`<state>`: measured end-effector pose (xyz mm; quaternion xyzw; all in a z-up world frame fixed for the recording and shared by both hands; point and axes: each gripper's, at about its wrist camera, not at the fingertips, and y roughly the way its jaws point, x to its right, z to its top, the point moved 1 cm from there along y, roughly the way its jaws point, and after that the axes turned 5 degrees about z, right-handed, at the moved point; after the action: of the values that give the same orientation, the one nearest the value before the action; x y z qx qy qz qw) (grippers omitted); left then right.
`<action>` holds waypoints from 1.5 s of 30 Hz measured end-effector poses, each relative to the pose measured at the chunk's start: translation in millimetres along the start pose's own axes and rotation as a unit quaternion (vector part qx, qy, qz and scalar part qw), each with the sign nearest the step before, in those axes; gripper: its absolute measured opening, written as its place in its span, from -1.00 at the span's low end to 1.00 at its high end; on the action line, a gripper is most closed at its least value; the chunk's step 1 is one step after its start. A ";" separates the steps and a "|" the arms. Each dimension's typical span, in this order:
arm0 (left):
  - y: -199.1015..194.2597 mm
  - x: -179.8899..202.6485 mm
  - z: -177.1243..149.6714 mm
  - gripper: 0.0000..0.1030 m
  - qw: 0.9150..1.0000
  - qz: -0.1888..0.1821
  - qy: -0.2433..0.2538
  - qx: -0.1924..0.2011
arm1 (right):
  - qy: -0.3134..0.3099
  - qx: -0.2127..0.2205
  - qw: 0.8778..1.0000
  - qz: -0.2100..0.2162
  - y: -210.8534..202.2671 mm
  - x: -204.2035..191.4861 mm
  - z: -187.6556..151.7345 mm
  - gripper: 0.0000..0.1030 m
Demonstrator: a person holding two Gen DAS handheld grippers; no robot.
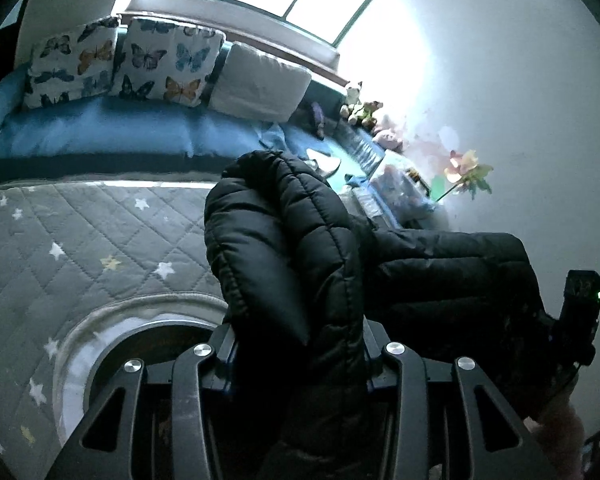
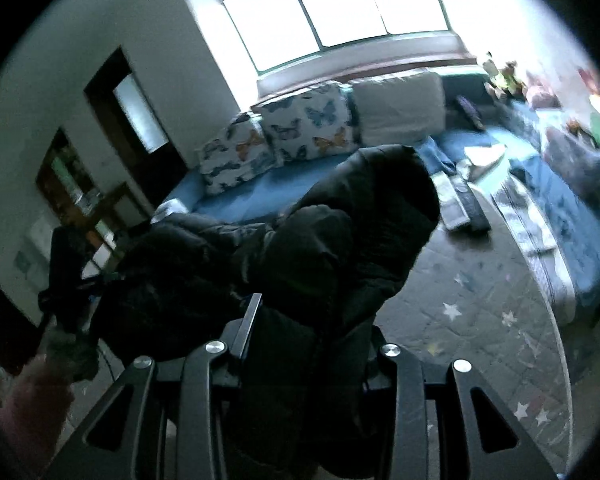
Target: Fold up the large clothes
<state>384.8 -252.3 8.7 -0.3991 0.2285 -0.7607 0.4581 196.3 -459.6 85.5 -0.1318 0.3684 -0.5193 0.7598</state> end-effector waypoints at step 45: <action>56.6 -22.1 -103.1 0.61 0.970 0.201 0.118 -0.073 | 0.000 -0.130 0.960 -0.247 34.3 42.8 -80.9 0.43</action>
<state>335.5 -261.7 -99.9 -0.2850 0.4113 -0.6756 0.5414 171.7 -468.1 -8.7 -0.3158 0.3889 -0.6387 0.5840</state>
